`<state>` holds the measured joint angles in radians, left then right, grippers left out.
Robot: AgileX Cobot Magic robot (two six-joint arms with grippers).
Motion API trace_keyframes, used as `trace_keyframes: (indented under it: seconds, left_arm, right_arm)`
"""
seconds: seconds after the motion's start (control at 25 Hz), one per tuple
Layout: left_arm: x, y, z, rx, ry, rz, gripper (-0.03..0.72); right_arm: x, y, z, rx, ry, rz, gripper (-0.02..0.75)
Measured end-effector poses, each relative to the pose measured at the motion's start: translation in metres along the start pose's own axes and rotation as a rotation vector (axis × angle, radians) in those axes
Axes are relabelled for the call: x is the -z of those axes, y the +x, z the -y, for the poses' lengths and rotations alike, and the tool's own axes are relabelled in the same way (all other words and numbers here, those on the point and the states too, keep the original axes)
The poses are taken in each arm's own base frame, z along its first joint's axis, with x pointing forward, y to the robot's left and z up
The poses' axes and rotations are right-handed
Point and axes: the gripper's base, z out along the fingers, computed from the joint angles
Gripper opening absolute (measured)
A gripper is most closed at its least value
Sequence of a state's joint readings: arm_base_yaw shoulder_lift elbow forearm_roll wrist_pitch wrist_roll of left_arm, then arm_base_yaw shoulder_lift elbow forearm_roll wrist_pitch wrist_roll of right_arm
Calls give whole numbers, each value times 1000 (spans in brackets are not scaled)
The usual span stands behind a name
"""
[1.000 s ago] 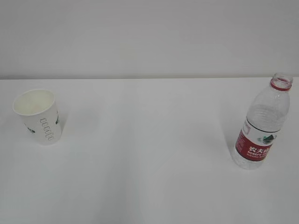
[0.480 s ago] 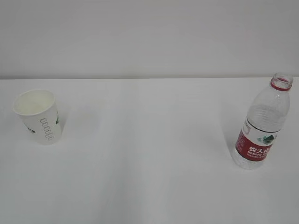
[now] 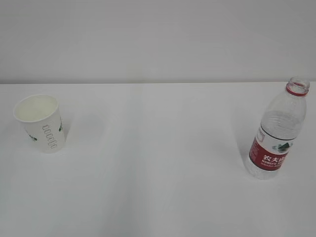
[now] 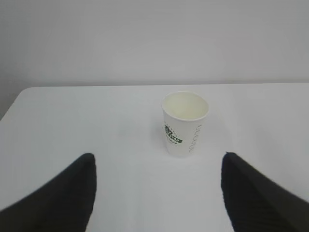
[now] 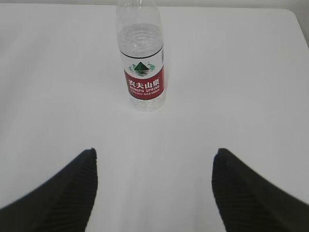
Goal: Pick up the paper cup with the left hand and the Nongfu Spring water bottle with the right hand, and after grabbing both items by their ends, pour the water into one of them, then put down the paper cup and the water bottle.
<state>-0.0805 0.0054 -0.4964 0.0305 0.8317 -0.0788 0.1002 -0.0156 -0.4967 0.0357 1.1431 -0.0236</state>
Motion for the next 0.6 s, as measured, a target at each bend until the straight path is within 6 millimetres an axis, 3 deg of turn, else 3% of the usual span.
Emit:
trace_keyframes:
  seconds: [0.6]
  left_arm:
    - [0,0,1,12,13,2,587]
  right_arm:
    - [1,-1,2,8,17,11,555]
